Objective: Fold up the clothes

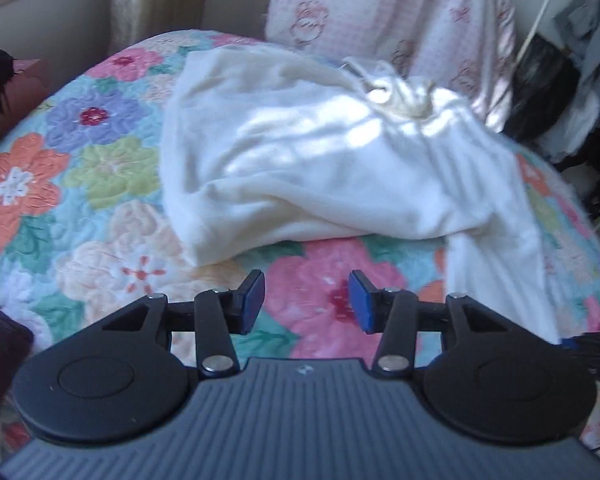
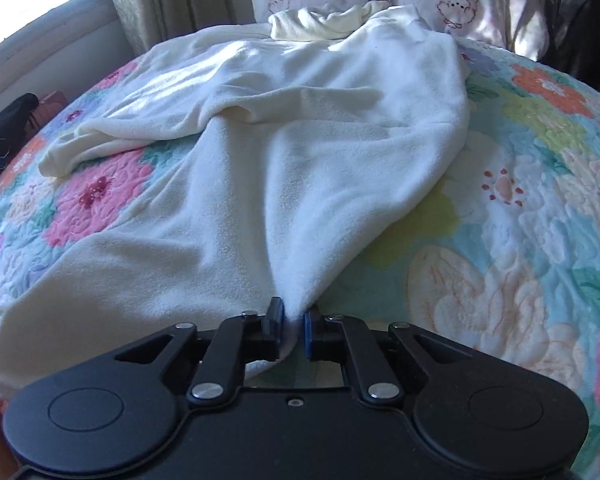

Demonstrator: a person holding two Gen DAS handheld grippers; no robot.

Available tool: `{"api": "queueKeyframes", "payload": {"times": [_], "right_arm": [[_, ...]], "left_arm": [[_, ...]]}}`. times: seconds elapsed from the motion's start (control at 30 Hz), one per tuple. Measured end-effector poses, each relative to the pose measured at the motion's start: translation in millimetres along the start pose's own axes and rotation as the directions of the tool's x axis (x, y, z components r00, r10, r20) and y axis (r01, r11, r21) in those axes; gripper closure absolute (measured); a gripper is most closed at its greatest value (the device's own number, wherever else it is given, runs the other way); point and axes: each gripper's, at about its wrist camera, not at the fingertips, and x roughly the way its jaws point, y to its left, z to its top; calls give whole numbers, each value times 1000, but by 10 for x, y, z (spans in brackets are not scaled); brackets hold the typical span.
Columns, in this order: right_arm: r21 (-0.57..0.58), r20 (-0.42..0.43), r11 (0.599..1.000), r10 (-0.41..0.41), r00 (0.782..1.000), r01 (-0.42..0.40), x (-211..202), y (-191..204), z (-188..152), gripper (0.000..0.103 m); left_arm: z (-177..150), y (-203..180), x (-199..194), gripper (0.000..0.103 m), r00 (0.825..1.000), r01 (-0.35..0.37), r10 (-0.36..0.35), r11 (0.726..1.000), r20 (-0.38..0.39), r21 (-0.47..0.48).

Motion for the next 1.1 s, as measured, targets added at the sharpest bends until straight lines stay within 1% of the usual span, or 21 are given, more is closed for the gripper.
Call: {"api": "queueKeyframes", "payload": {"times": [0.03,0.07,0.1,0.17,0.2,0.27,0.33,0.4,0.47,0.5,0.57,0.63,0.7,0.73,0.77,0.83,0.87,0.9,1.0,1.03,1.1], "right_arm": [[8,-18,999,-35,999,35,-17,-3,35,72],[25,-45,998,-60,997,61,-34,-35,68,63],[32,-61,997,-68,996,70,-50,-58,87,61],[44,-44,996,-77,996,79,-130,-67,155,61],[49,-22,996,-80,997,81,-182,-57,204,61],[47,38,996,-82,996,80,-275,0,330,59],[23,84,1000,-21,996,19,-269,113,502,57],[-6,100,998,62,993,-62,-181,249,681,55],[-54,94,992,123,988,-118,18,425,849,49],[-78,89,986,153,984,-146,118,513,932,46],[-143,79,980,148,986,-136,357,696,1058,40],[-191,62,976,118,991,-105,632,848,1171,36],[-201,9,975,102,995,-98,916,905,1241,36],[-235,-14,968,92,996,-93,1010,934,1241,36],[-270,-36,959,81,996,-88,1101,963,1239,38],[-319,-49,945,67,997,-79,1140,983,1237,59],[-332,-38,940,65,997,-74,1083,972,1235,83],[-344,-28,936,64,998,-69,1026,962,1234,93],[-343,60,939,18,998,4,757,825,1230,94],[-343,81,939,0,997,28,704,786,1227,94],[-308,89,951,4,996,24,657,672,1261,95]], "left_arm": [[31,-20,95,61,997,-73,75,995,-22,72],[39,-37,143,61,995,-97,99,986,-7,132],[39,-8,158,59,998,-53,50,989,23,140],[49,114,224,57,999,48,-49,998,11,48],[52,148,276,57,999,42,-42,999,6,20],[33,146,402,57,998,-60,59,998,15,26],[1,147,534,56,992,-125,125,991,19,47],[-46,232,615,56,998,-45,43,998,54,37],[-72,349,691,54,993,91,-89,996,78,-15],[-56,392,731,54,991,108,-103,993,83,-57],[-22,458,801,54,988,121,-109,986,110,-118],[2,455,874,54,988,92,-77,989,134,-112],[22,435,972,61,991,66,-56,995,119,-80],[30,438,1007,82,991,91,-83,994,107,-66],[32,455,981,91,986,119,-110,990,123,-70],[62,514,861,95,971,161,-142,983,190,-87],[88,553,772,96,960,176,-149,979,236,-98],[115,594,683,96,947,192,-154,975,283,-111],[227,750,493,96,909,232,-147,956,390,-180],[249,757,466,96,902,221,-132,959,410,-176],[265,715,410,96,893,194,-113,970,436,-145]]}}
